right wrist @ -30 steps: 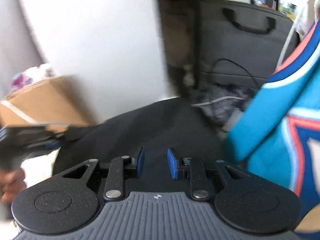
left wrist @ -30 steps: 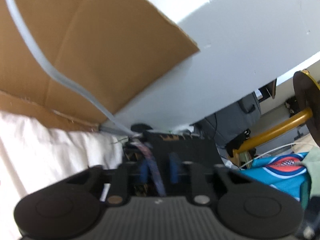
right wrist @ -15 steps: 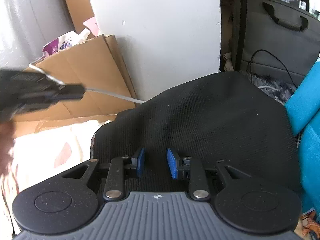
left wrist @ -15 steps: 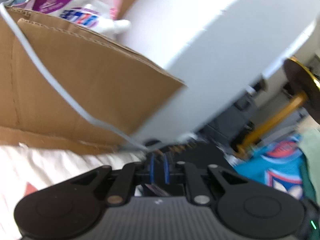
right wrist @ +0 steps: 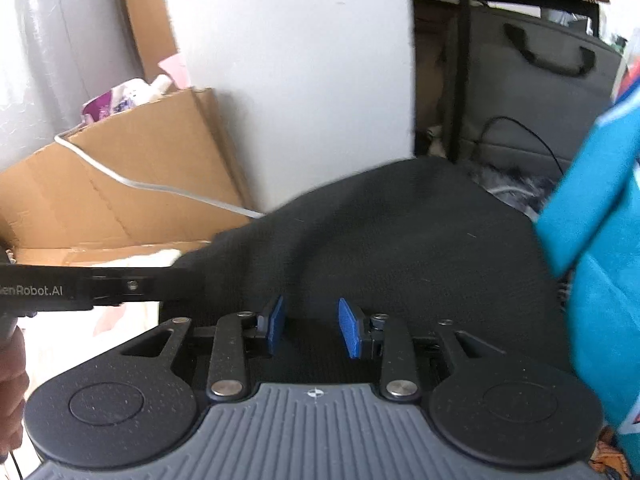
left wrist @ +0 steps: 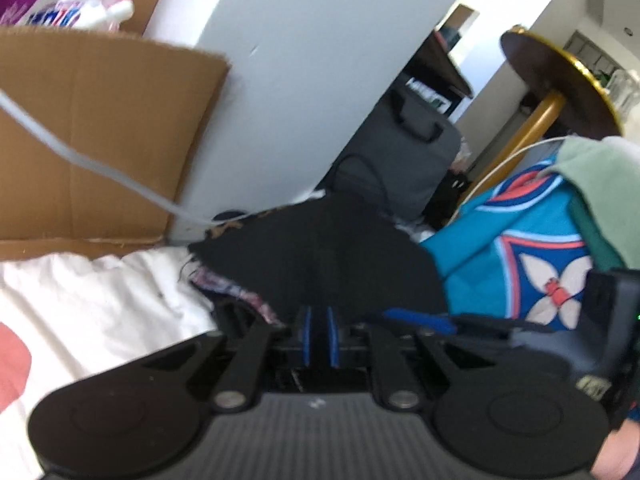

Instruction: Fold clothes

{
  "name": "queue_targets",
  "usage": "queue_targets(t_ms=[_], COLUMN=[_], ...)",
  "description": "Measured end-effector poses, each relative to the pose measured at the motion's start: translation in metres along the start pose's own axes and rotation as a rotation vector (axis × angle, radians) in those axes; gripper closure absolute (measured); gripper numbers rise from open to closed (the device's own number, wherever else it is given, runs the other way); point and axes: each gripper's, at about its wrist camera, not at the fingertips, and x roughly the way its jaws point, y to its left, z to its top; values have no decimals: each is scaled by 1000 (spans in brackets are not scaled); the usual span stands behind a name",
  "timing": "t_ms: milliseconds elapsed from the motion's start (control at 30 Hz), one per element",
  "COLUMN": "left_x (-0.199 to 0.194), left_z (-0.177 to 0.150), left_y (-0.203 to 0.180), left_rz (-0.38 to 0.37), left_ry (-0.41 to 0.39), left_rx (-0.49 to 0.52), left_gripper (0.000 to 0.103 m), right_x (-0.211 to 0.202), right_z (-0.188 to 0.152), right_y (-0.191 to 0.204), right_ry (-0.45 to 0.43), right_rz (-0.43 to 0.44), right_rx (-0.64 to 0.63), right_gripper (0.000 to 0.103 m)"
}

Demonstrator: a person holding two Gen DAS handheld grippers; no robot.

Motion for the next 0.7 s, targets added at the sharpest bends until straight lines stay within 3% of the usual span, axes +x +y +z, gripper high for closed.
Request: queue_targets(t_ms=[100,200,433,533,600,700], left_x=[5,11,27,21,10,-9], left_z=[-5,-9,-16,-11,-4,-2], left_y=[9,12,17,18,21,17], left_rz=[10,22,80,135,157,119], left_ry=[23,37,27,1,-23,-44], left_rx=[17,67,190,227,195,179], left_gripper=[101,101,100,100,100,100], right_x=[3,7,10,0,-10,-29], right_z=[-6,-11,-32,-38,-38,-41], right_y=[-22,-46,-104,-107,-105,-96], right_ry=[16,37,76,70,59,23], right_rz=[-46,-96,-218,-244,-252,-224], right_rx=[-74,-91,79,100,116,114], right_gripper=[66,66,66,65,65,65])
